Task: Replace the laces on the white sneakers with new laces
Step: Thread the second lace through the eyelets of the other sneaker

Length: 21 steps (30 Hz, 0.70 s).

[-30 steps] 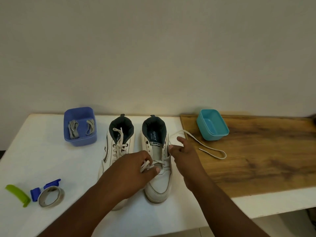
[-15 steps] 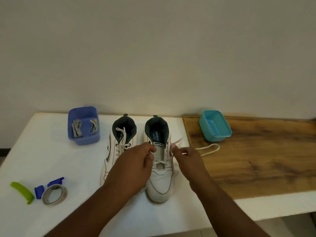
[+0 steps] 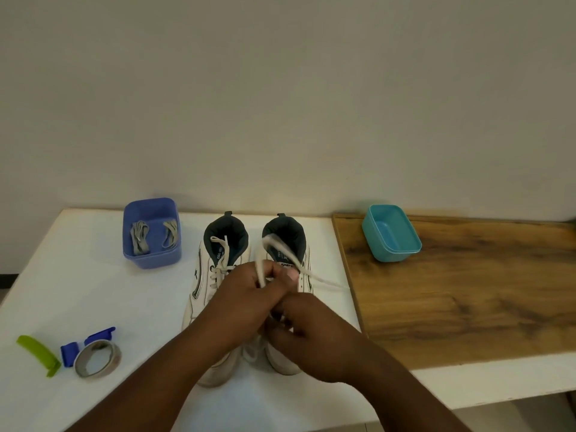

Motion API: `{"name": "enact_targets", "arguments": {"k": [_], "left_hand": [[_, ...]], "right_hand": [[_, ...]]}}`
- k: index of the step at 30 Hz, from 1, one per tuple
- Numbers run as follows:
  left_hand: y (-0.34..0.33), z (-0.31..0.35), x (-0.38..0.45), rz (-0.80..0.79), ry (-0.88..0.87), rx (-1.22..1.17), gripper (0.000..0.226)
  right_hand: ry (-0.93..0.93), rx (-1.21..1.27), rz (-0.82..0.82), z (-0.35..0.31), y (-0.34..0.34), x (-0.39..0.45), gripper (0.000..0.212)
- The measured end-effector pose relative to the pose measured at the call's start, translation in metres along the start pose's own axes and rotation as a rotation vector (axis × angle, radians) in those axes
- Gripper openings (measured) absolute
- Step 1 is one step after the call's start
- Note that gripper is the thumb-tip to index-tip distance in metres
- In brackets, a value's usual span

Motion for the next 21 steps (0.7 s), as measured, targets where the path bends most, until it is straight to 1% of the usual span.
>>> {"name": "enact_targets", "arguments": {"k": [1, 2, 4, 5, 7, 8, 9, 10, 12, 14, 16, 18, 19, 21], "left_hand": [[0.000, -0.002, 0.001, -0.008, -0.017, 0.056, 0.022], [0.000, -0.002, 0.000, 0.000, -0.045, 0.101, 0.018], [-0.001, -0.001, 0.000, 0.073, -0.101, 0.095, 0.022], [0.000, 0.001, 0.000, 0.134, -0.121, 0.061, 0.026], [0.005, 0.008, -0.003, 0.288, -0.159, 0.060, 0.029], [0.008, 0.011, -0.005, 0.332, -0.186, 0.119, 0.029], [0.009, 0.012, -0.006, 0.313, -0.231, 0.194, 0.031], [0.007, 0.013, -0.008, 0.219, -0.267, 0.267, 0.036], [-0.004, 0.013, -0.014, -0.075, -0.281, 0.438, 0.046], [-0.021, 0.011, -0.023, -0.336, -0.246, 0.615, 0.050], [-0.036, 0.005, -0.032, -0.491, -0.202, 0.732, 0.047], [-0.045, 0.001, -0.037, -0.577, -0.155, 0.798, 0.052], [-0.046, -0.003, -0.039, -0.609, -0.130, 0.823, 0.054], [-0.048, -0.009, -0.041, -0.653, -0.077, 0.862, 0.052]], "right_hand": [[-0.035, 0.007, -0.047, 0.004, -0.005, -0.001, 0.017], [-0.065, 0.042, -0.063, 0.009, -0.008, -0.001, 0.018], [-0.127, 0.177, -0.024, 0.010, -0.002, 0.001, 0.021], [-0.164, 0.271, 0.023, 0.008, 0.004, 0.003, 0.027], [-0.290, 0.417, 0.173, 0.005, 0.017, 0.005, 0.051], [-0.367, 0.457, 0.247, 0.005, 0.020, 0.005, 0.061], [-0.436, 0.509, 0.297, 0.008, 0.022, 0.005, 0.068], [-0.490, 0.600, 0.313, 0.011, 0.022, 0.006, 0.072], [-0.517, 0.903, 0.292, 0.015, 0.019, 0.008, 0.070], [-0.476, 1.141, 0.309, 0.015, 0.021, 0.009, 0.054], [-0.424, 1.367, 0.376, 0.017, 0.029, 0.009, 0.045], [-0.377, 1.526, 0.529, 0.027, 0.041, 0.008, 0.038], [-0.381, 1.551, 0.643, 0.035, 0.049, 0.005, 0.031], [-0.438, 1.506, 0.899, 0.048, 0.064, -0.004, 0.021]]}}
Point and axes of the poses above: each hand's wrist, its own x-axis towards the middle knuckle, its own y-axis out of the back of the hand, z = x × y, the point moved 3 cm from there along x, towards the middle knuckle
